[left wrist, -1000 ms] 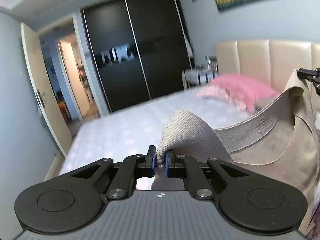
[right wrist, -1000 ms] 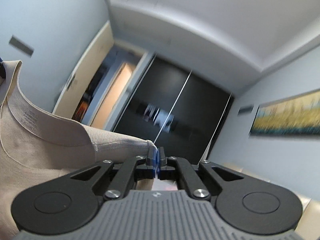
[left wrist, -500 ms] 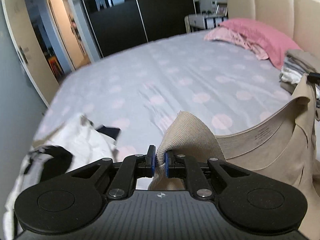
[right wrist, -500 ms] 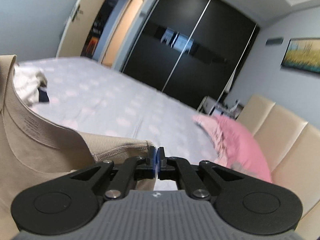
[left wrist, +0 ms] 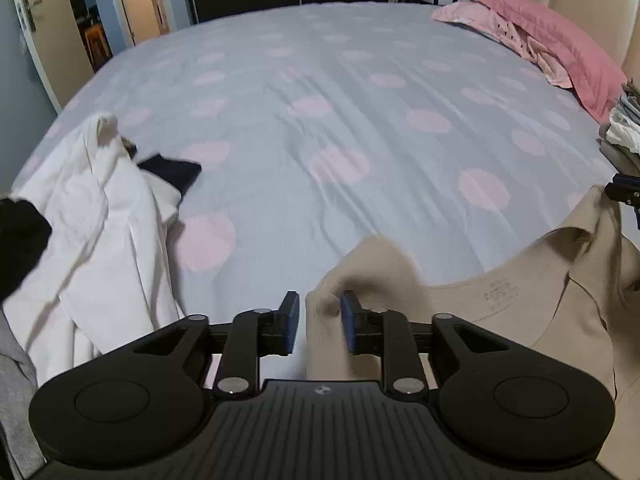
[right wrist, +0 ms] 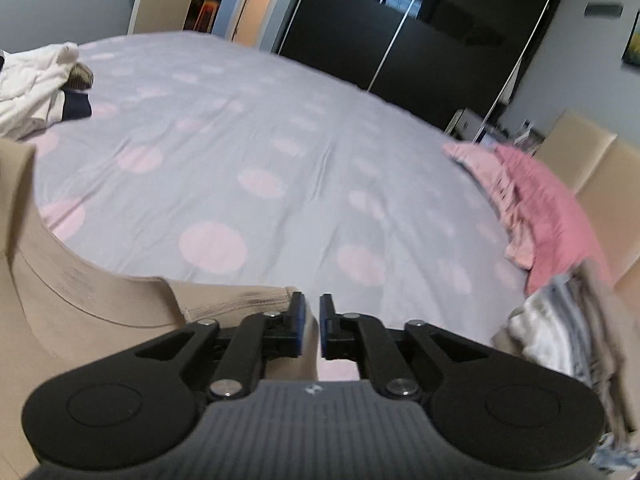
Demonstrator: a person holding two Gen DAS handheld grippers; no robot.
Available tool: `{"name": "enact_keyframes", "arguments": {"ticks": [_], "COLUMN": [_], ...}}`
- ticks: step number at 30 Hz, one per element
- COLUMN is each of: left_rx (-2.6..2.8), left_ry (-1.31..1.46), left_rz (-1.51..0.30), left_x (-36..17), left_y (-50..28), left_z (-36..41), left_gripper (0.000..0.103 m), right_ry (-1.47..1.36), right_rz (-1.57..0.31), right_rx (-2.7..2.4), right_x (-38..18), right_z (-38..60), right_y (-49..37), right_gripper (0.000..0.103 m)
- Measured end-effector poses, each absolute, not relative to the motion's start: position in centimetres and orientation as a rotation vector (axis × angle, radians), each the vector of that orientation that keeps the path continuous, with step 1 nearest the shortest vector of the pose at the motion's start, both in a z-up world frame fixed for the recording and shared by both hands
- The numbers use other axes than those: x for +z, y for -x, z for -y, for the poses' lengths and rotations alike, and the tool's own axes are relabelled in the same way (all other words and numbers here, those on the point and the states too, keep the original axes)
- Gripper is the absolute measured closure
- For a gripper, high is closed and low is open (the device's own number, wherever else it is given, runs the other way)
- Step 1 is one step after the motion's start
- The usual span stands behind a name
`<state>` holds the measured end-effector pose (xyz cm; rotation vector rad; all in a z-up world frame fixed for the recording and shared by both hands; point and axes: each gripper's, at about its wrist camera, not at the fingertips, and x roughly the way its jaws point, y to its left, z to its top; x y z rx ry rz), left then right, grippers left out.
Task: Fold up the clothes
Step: 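Lay the beige top flat on the bed and open both grippers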
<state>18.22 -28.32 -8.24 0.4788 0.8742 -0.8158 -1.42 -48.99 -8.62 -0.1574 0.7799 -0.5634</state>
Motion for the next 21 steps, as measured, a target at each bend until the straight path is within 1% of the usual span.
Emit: {"name": "enact_keyframes", "arguments": {"ticks": [1,2,3,4,5,6,12,13,16,21], "left_rx": [-0.815,-0.811,-0.807,-0.806,-0.810,-0.815,-0.836,-0.833,-0.825,-0.831], "left_ry": [-0.464,-0.447,-0.432,-0.417,-0.411,-0.404,-0.409,-0.411,-0.414,-0.418], "left_rz": [-0.885,-0.889,-0.888,-0.882,-0.881,-0.880,-0.882,-0.890,-0.912,-0.963], "left_x": [-8.2,-7.9,-7.6,-7.1,-6.6,-6.1,-3.7,-3.5,-3.2,-4.1], "left_y": [-18.3,-18.3,-18.3,-18.2,-17.9,-17.6,-14.6,-13.9,-11.9,-8.2], "left_z": [27.9,27.5,27.1,26.6,26.0,25.4,21.9,21.3,19.7,17.0], "left_gripper": [0.069,0.058,0.053,0.053,0.053,0.053,0.053,0.052,0.051,0.048], "right_ry": [0.143,0.137,0.132,0.123,0.108,0.089,-0.015,-0.017,-0.054,-0.118], "right_rz": [-0.787,-0.790,-0.790,-0.788,-0.783,-0.776,-0.758,-0.760,-0.778,-0.847], "right_rx": [-0.561,-0.563,-0.565,-0.568,-0.573,-0.577,-0.544,-0.542,-0.550,-0.591], "right_x": [-8.8,-8.7,-8.6,-8.4,-8.1,-7.8,-5.5,-5.3,-4.9,-5.3], "right_z": [49.2,49.3,49.3,49.4,49.6,49.7,49.0,48.6,47.5,46.3], "right_y": [1.3,1.4,1.7,1.8,2.2,2.6,7.2,8.2,11.1,16.0], "right_gripper": [0.079,0.075,0.075,0.075,0.072,0.071,0.070,0.070,0.065,0.063]}}
